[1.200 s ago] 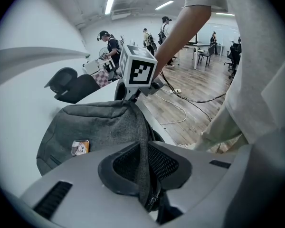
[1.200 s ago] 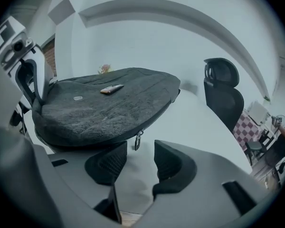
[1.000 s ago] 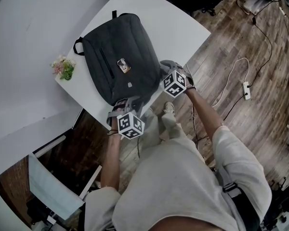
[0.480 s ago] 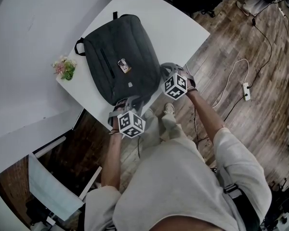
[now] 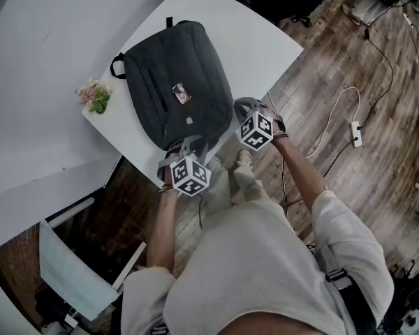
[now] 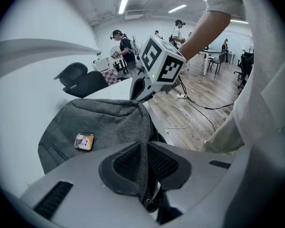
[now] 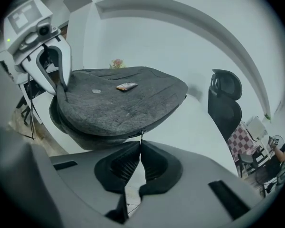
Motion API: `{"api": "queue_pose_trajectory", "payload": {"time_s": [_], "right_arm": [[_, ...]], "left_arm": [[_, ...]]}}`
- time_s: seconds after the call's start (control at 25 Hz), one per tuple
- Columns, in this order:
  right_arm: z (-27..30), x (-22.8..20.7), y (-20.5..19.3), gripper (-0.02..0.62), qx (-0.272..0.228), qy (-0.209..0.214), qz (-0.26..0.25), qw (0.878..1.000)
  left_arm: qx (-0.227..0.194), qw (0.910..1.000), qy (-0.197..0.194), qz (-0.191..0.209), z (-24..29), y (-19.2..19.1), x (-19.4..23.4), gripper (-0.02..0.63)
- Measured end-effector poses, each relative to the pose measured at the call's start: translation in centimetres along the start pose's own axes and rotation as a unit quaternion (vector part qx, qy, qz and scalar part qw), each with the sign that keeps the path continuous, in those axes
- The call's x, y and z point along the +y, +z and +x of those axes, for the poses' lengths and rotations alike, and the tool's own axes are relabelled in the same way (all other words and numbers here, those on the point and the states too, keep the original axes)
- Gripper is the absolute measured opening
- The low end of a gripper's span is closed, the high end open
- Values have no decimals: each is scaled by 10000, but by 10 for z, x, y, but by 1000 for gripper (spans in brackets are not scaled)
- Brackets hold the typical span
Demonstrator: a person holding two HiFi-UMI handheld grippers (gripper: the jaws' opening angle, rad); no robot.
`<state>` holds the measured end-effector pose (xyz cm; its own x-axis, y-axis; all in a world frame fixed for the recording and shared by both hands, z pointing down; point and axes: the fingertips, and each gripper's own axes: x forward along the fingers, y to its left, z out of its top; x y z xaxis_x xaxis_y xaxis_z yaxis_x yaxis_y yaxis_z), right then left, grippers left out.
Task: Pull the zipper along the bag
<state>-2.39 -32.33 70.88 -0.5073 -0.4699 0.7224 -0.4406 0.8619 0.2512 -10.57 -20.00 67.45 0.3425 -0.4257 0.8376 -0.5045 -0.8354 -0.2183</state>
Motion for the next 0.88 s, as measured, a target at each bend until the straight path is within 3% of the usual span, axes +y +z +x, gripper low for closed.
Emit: {"api": "queue_pose_trajectory", "payload": {"time_s": [0.32,0.88], "right_arm": [[-24,29,-13,21,95,221,-23,9997],[-61,99,-18,25,138,614,542,9965]], "left_arm": [[-64,9999,-3,-93,-3,0,-10,66],[-148,9993,-12,-330,-3,5,-12,64]]}}
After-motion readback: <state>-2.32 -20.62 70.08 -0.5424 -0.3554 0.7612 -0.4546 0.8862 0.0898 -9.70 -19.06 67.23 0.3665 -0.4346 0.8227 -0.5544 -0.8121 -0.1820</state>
